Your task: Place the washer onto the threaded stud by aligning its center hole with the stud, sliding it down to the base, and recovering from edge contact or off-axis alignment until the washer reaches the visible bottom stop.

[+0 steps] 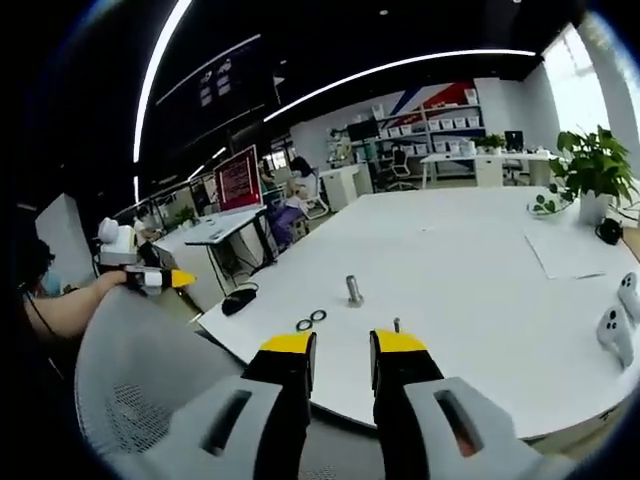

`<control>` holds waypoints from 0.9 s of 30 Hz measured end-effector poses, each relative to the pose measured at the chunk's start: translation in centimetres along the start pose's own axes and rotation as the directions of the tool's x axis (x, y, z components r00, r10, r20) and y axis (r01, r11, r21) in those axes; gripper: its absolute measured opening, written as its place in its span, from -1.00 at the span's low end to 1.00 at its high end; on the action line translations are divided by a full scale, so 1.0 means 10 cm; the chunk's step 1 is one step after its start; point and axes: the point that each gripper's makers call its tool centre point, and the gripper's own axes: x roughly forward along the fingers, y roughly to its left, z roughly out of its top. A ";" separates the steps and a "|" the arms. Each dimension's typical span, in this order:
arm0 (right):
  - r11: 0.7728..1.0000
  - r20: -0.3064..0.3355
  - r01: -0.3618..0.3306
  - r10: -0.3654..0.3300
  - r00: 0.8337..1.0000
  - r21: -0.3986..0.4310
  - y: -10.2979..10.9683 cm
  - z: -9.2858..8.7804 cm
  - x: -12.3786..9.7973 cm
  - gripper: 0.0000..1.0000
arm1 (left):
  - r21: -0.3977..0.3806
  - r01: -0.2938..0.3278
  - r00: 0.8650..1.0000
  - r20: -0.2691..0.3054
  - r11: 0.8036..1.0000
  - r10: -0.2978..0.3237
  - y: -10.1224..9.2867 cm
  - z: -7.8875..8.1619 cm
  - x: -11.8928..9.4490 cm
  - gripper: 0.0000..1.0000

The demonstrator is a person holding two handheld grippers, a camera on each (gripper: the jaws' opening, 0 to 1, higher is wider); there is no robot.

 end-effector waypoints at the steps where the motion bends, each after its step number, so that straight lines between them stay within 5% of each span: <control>1: 1.000 -0.006 -0.002 0.002 1.000 -0.004 -0.01 -0.02 0.00 -0.52 | 0.002 0.005 1.000 -0.015 1.000 -0.005 -0.03 -0.03 0.00 -1.00; 9: 1.000 -0.009 0.006 -0.005 1.000 0.009 -0.04 -0.02 0.00 -0.52 | 0.086 0.047 0.998 -0.051 0.995 -0.043 -0.11 -0.06 0.02 -0.86; 12: 1.000 -0.014 0.009 -0.009 1.000 0.012 -0.05 -0.04 -0.01 -0.52 | 0.021 0.123 0.991 0.056 0.992 -0.124 -0.24 0.14 0.01 -0.54; 14: 1.000 -0.015 0.012 -0.012 1.000 0.019 -0.07 -0.05 -0.02 -0.52 | 0.056 0.115 0.992 0.042 0.992 -0.118 -0.22 0.18 0.01 -0.42; 18: 1.000 -0.011 0.017 -0.016 1.000 0.023 -0.07 -0.04 -0.02 -0.52 | 0.275 0.107 0.994 -0.015 0.956 -0.107 -0.19 0.32 0.06 -0.51; 24: 0.997 -0.007 0.019 -0.019 1.000 0.070 -0.11 -0.05 -0.02 -0.51 | 0.402 0.185 0.983 -0.066 0.897 -0.173 -0.36 0.60 0.23 -0.44; 27: 0.998 -0.008 0.019 -0.018 1.000 0.060 -0.08 -0.06 -0.03 -0.51 | 0.401 0.224 0.974 -0.106 0.888 -0.198 -0.47 0.71 0.31 -0.36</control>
